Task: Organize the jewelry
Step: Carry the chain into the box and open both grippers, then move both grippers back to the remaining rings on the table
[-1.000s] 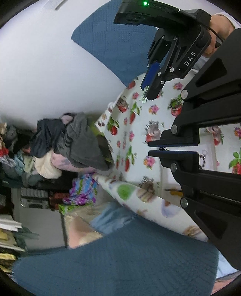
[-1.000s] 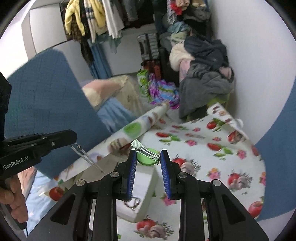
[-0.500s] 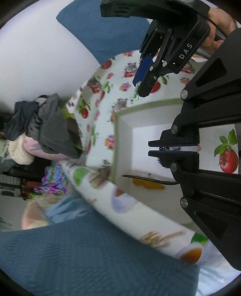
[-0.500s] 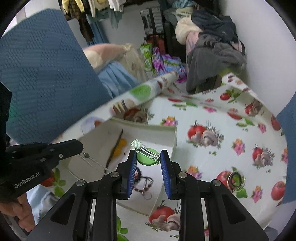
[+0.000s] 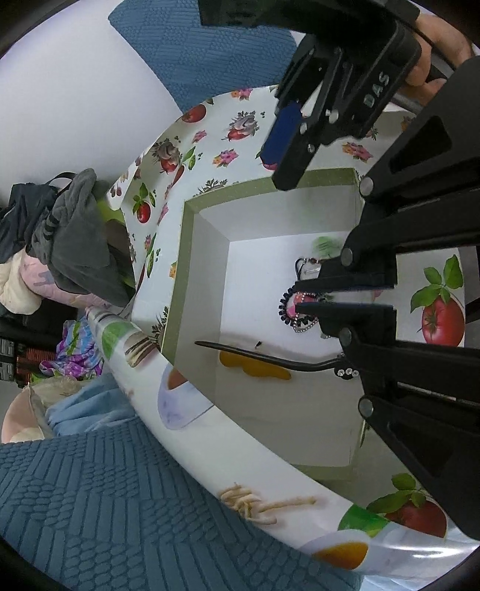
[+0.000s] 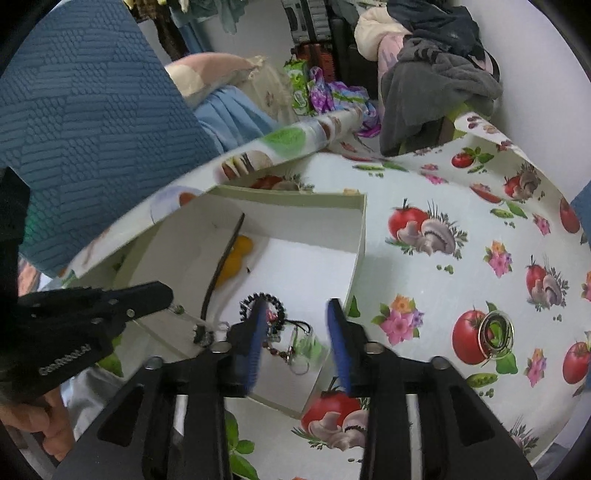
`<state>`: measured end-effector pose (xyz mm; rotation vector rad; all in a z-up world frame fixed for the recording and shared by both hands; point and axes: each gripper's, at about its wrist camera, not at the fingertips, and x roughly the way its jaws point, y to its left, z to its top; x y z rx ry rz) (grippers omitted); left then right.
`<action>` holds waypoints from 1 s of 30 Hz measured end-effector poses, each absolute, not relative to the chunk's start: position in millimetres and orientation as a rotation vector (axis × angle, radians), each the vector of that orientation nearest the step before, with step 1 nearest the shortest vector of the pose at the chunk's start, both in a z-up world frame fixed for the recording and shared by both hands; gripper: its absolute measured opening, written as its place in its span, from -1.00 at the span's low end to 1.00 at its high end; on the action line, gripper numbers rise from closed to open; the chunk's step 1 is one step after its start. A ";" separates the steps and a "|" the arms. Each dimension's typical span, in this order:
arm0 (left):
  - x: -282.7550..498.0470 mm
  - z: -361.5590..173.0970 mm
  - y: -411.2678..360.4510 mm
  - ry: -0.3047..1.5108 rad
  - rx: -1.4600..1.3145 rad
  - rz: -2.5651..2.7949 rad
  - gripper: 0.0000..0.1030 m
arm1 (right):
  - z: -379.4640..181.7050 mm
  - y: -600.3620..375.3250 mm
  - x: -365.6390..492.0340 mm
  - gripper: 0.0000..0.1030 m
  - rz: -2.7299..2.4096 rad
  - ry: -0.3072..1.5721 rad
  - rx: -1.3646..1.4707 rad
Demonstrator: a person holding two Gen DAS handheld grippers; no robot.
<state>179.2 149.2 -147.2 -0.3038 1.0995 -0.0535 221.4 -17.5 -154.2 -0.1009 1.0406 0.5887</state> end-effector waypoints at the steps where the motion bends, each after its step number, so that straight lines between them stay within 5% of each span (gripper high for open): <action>1: 179.2 -145.5 148.7 1.094 -0.300 -0.048 -0.36 | -149.4 -19.0 221.5 -0.30 0.596 1.031 -0.097; 2: 178.0 -140.8 147.6 1.076 -0.296 -0.038 -0.05 | -146.2 -19.7 222.0 -0.30 0.599 1.025 -0.094; 3: 176.2 -134.7 145.9 1.052 -0.293 -0.035 0.00 | -141.2 -22.0 222.1 -0.30 0.602 1.015 -0.089; 16: 187.5 -102.7 81.2 0.941 -0.292 -0.134 0.00 | -88.1 -109.9 235.5 -0.30 0.541 0.870 -0.023; 30: 207.4 -127.3 -12.5 0.965 -0.270 -0.264 -0.07 | -129.5 -218.6 253.1 -0.30 0.384 0.896 0.039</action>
